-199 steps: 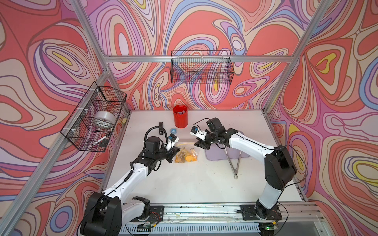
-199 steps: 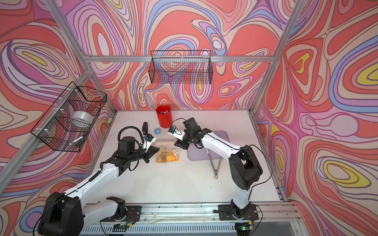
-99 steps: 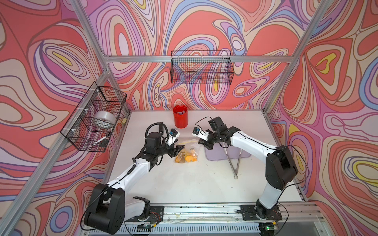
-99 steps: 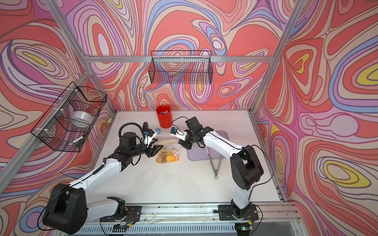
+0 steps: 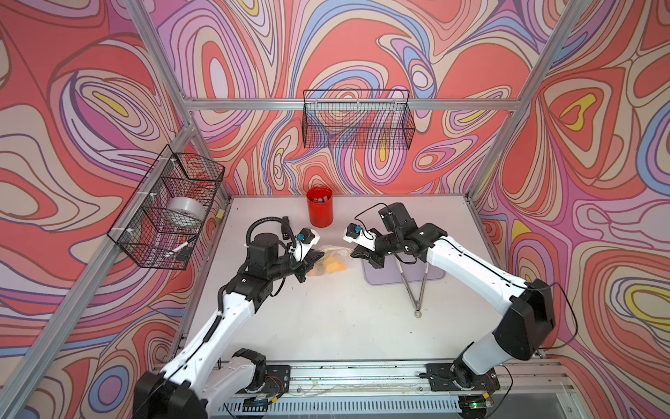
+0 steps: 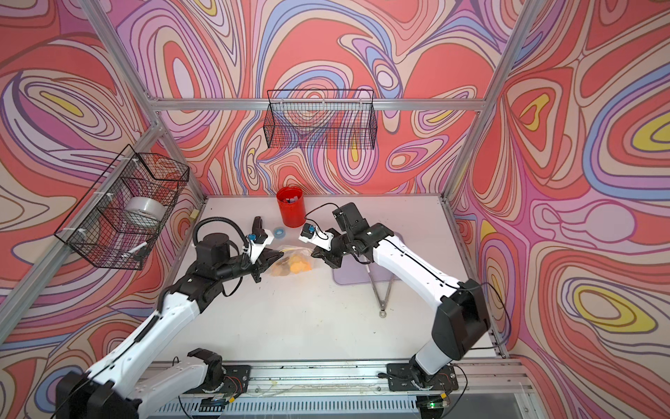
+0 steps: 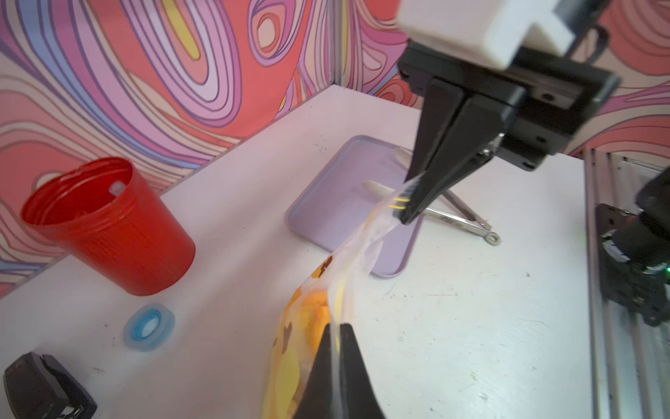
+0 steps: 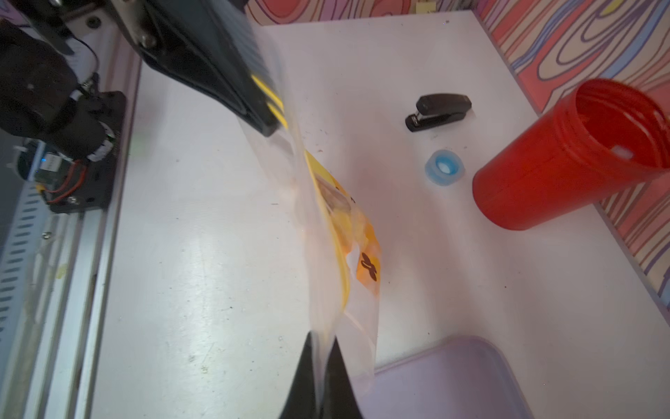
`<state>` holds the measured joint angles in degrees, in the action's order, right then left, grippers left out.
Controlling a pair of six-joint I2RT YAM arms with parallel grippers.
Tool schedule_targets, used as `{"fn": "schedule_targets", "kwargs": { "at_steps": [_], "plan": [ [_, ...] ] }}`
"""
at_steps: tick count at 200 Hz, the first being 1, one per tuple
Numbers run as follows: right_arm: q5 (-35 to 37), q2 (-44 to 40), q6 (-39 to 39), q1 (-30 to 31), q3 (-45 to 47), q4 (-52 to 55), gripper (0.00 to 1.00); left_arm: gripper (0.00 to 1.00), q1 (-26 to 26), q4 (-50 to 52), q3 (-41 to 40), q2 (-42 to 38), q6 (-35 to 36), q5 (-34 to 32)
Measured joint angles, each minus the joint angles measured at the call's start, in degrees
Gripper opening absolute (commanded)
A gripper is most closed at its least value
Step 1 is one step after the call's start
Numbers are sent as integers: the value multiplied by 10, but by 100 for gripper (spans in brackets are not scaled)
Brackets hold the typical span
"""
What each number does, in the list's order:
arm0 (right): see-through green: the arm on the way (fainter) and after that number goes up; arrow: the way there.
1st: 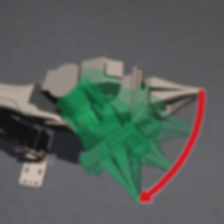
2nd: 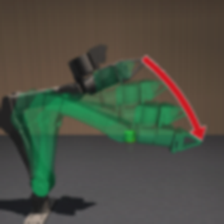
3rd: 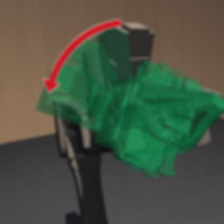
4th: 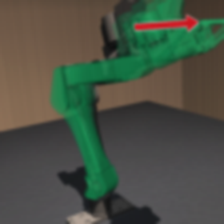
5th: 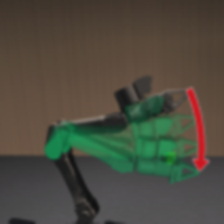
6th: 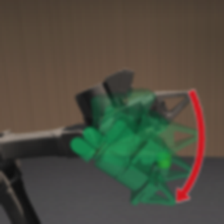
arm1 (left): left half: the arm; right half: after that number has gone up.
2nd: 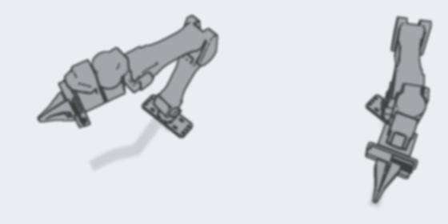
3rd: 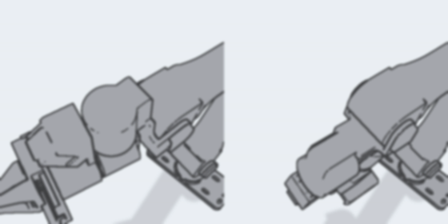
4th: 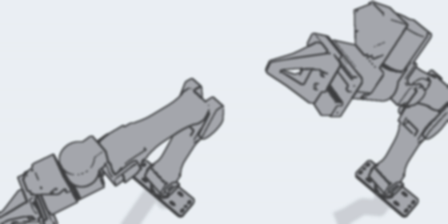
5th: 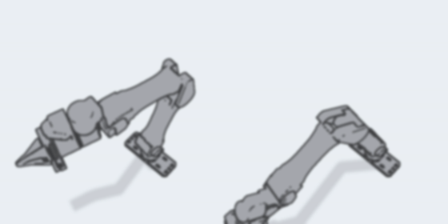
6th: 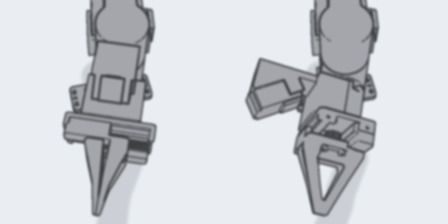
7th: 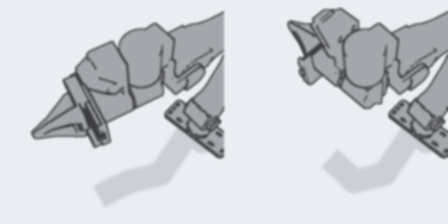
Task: Put the cookies into a resealable bag to prevent moisture
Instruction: Pick up the ziploc bag from the center of the board, then place the ziploc bag at the center of the board.
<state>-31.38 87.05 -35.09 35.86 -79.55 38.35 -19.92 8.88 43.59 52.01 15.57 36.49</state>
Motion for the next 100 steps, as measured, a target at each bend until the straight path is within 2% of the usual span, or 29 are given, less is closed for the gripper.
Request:
{"fn": "schedule_targets", "kwargs": {
  "at_steps": [31, 53, 76, 100],
  "plan": [
    [-46, -89, 35, 33, 42, 27, 0, 0, -49, 109, 0, -126, 3, -22],
    [-89, -110, 61, 48, 85, 25, 0, 0, -58, 163, -10, -163, 0, -33],
    [-111, -89, 77, 50, 130, 12, 0, 0, -62, 191, -41, -153, 0, -52],
    [-116, -6, 81, 48, 139, 9, 0, 0, -61, 192, -67, -70, 7, -90]
  ]
}}
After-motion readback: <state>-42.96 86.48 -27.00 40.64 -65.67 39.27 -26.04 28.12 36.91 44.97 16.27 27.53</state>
